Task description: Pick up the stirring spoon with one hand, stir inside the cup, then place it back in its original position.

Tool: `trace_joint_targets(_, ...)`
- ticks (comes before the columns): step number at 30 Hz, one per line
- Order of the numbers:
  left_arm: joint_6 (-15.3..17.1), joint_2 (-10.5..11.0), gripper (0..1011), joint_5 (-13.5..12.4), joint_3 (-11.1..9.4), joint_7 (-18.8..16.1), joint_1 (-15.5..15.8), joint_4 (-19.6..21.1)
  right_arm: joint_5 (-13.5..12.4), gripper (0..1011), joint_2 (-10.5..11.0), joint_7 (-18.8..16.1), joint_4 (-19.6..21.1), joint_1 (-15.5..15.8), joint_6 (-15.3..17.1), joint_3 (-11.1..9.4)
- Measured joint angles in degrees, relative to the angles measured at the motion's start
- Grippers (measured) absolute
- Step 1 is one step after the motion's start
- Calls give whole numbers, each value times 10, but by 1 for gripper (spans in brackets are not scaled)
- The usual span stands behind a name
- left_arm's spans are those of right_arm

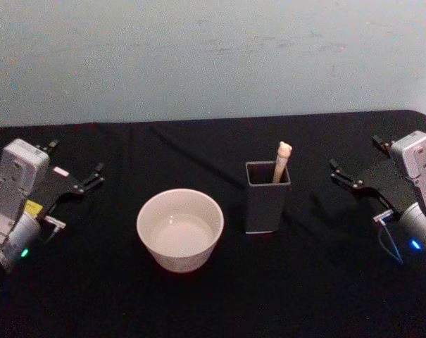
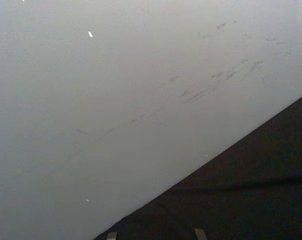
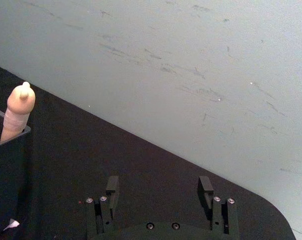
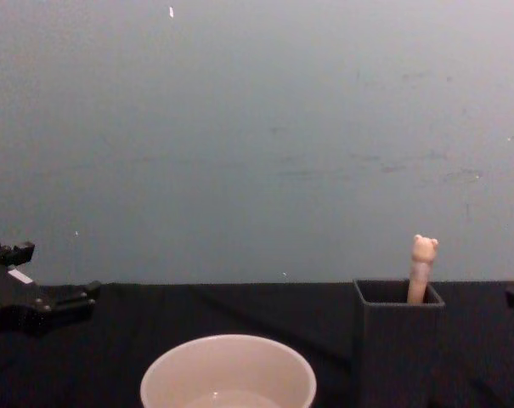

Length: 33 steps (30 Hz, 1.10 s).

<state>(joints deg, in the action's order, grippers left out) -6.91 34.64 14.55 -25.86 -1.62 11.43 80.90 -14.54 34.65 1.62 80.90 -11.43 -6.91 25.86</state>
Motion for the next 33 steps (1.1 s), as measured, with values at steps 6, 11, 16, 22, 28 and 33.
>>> trace_joint_targets(6, 0, 0, 1001, 0, 0, 0, 0, 0, 0, 1002, 0, 0, 0, 0, 0, 0)
trace_joint_targets(11, 0, 0, 1002, 0, 0, 0, 0, 0, 0, 1002, 0, 0, 0, 0, 0, 0)
trace_joint_targets(16, 0, 0, 1001, 0, 0, 0, 0, 0, 0, 1002, 0, 0, 0, 0, 0, 0)
trace_joint_targets(22, 0, 0, 1001, 0, 0, 0, 0, 0, 0, 1002, 0, 0, 0, 0, 0, 0)
trace_joint_targets(28, 0, 0, 1001, 0, 0, 0, 0, 0, 0, 1002, 0, 0, 0, 0, 0, 0)
trace_joint_targets(33, 0, 0, 1001, 0, 0, 0, 0, 0, 0, 1002, 0, 0, 0, 0, 0, 0)
